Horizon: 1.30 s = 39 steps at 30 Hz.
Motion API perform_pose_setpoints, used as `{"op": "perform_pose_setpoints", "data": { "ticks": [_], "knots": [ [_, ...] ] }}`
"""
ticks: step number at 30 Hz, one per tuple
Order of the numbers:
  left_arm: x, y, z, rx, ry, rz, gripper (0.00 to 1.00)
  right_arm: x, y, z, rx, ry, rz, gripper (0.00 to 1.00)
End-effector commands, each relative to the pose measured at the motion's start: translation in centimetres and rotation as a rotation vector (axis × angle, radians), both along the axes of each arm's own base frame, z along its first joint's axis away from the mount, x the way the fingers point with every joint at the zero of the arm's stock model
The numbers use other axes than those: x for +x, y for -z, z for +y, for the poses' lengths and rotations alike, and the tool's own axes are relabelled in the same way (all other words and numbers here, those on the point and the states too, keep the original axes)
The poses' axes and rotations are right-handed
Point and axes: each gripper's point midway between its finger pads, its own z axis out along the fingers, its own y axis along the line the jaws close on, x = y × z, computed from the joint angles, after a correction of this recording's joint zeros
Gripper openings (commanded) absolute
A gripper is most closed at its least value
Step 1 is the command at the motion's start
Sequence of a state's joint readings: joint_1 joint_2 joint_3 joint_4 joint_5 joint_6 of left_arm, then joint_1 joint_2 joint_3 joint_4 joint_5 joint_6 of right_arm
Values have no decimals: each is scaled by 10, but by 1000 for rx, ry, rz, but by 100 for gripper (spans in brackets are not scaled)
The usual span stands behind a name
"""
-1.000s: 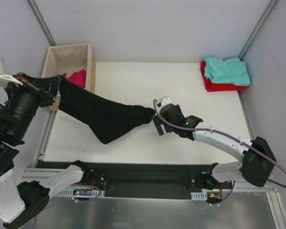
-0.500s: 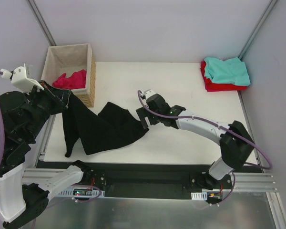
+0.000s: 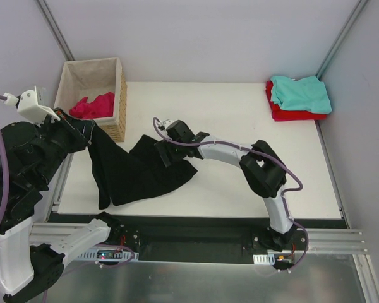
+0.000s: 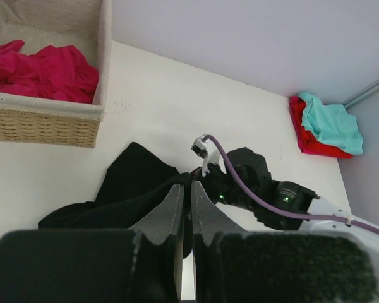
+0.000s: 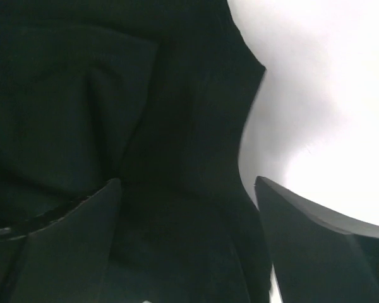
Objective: Fold and stack the t-shirts
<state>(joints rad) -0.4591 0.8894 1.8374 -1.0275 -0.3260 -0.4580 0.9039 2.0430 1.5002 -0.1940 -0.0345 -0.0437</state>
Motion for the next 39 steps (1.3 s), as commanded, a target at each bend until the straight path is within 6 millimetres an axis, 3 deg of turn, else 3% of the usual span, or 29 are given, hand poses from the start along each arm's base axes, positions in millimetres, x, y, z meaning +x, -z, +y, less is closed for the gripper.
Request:
{"op": "perform_pose_setpoints", "data": {
  "ticks": [1,2,4,5,8,10,13,14,17,18,21,22,24,26,29,31,32,39],
  "knots": [
    [5,-14,4,-15,-29,-53,0,9,5,30,63,-26,24,81],
    [5,-14,4,-11,-30,-55,0,9,8,32,61,-26,30,63],
    [5,-14,6,-7,-38,-54,0,12,14,33,56,-18,36,49],
    [5,-13,6,-4,-40,-53,0,13,15,32,54,-14,36,33],
    [6,-11,7,-1,-44,-49,0,17,9,30,50,1,10,1],
    [7,-10,6,0,-42,-47,0,19,4,24,33,10,-18,1],
    [6,-10,4,-4,-32,-47,0,30,-30,4,6,53,-135,1],
    [7,-10,3,-3,-29,-47,0,29,-56,-6,19,66,-186,1],
    [5,-9,4,-9,-28,-50,0,36,-102,-43,-49,119,-326,1],
    [5,-8,4,-9,-28,-49,0,34,-141,-57,-22,145,-390,1],
    [1,-10,3,-26,-19,-64,0,31,-198,-99,-61,206,-524,1],
    [-2,-11,4,-33,-15,-70,0,25,-239,-119,-17,251,-596,1],
    [-5,-14,3,-51,-4,-87,0,13,-280,-150,-7,277,-668,1],
    [-7,-14,-1,-60,17,-92,0,6,-303,-174,-27,320,-716,1],
    [-7,-14,-6,-74,39,-91,0,13,-282,-209,-127,413,-680,1],
    [-4,-10,-9,-75,51,-84,0,12,-254,-221,-152,452,-605,1],
    [-5,-9,-10,-73,55,-86,0,12,-222,-228,-201,454,-557,1],
    [2,8,-20,-51,96,-59,0,16,-107,-241,-421,485,-349,1]
  ]
}}
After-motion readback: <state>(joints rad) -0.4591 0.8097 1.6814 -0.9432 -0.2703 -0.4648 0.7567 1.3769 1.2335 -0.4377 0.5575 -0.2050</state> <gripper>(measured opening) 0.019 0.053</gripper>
